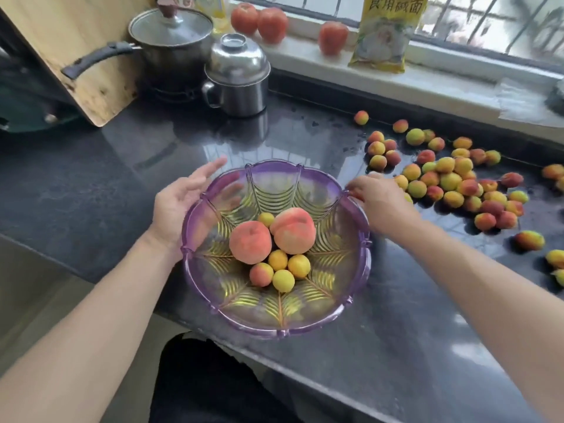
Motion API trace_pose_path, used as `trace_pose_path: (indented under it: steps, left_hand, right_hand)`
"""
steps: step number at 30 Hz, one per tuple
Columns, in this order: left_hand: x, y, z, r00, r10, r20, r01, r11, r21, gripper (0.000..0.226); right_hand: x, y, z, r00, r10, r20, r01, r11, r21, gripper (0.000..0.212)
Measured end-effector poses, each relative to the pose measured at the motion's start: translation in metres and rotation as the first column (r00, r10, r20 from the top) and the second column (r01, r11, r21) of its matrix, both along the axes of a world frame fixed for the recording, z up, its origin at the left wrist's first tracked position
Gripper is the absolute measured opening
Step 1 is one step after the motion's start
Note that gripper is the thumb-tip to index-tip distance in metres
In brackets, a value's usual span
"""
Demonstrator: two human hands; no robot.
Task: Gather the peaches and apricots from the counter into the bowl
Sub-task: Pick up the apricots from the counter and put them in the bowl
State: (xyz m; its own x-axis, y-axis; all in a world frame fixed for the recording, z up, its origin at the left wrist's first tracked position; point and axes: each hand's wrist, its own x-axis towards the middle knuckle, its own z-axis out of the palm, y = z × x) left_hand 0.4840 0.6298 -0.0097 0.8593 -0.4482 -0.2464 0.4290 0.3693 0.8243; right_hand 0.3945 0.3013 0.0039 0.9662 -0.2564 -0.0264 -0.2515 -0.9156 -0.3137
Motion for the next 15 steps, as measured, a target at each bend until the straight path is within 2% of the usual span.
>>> trace_pose_path:
  steps: [4,8,10,11,12,15]
  left_hand:
    - [0.016,-0.004,-0.027,0.992,-0.091,0.084,0.099,0.991,-0.095,0.078]
    - [0.02,-0.009,-0.028,0.968,-0.144,0.203,0.171,0.978,-0.12,0.079]
    - [0.025,-0.02,-0.024,0.969,-0.141,0.201,0.173,0.972,-0.156,0.083]
    - [0.022,-0.006,-0.015,0.978,-0.107,0.18,0.138,0.976,-0.169,0.087]
    - [0.014,0.006,-0.006,0.975,-0.092,0.2,0.127,0.977,-0.171,0.09]
    - [0.01,-0.006,-0.021,0.987,-0.087,0.136,0.11,0.979,-0.171,0.091]
  right_hand:
    - [0.016,-0.007,0.03,0.974,-0.04,0.224,0.036,0.999,0.024,0.032]
    - [0.023,0.017,0.064,0.908,-0.022,0.419,-0.071,0.976,0.205,0.021]
    - [0.025,0.035,0.077,0.908,0.03,0.418,-0.154,0.951,0.267,0.015]
    - [0.021,0.055,0.079,0.886,0.092,0.454,-0.208,0.955,0.213,0.014]
    - [0.017,0.076,0.081,0.887,0.167,0.431,-0.256,0.954,0.158,0.016]
    - [0.018,0.09,0.057,0.906,0.335,0.258,-0.359,0.932,0.05,0.021]
